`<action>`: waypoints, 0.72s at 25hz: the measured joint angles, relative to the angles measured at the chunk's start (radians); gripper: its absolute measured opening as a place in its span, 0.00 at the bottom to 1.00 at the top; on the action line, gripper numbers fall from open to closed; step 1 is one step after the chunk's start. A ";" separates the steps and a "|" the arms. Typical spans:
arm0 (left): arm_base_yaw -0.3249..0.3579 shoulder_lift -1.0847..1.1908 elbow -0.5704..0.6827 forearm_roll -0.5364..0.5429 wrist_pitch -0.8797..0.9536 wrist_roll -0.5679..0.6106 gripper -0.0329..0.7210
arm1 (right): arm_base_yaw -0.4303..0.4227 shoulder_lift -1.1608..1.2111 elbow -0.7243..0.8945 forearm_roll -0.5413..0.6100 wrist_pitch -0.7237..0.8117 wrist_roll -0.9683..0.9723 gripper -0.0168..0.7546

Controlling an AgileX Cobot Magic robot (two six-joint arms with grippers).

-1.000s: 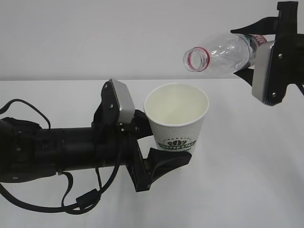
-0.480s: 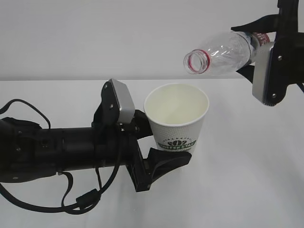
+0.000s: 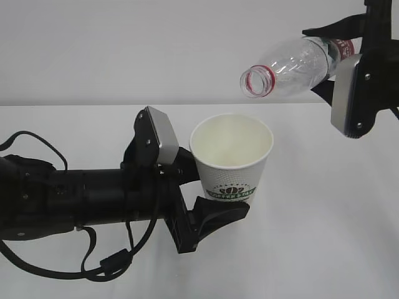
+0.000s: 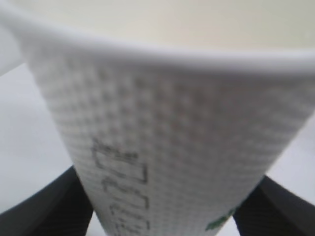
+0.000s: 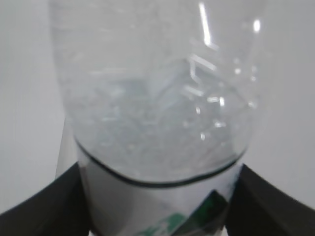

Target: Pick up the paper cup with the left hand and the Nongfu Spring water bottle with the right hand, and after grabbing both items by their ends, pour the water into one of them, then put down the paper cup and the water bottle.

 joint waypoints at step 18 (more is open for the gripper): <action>0.000 0.001 -0.001 0.000 -0.018 0.000 0.83 | 0.000 0.000 0.000 0.007 -0.012 -0.042 0.71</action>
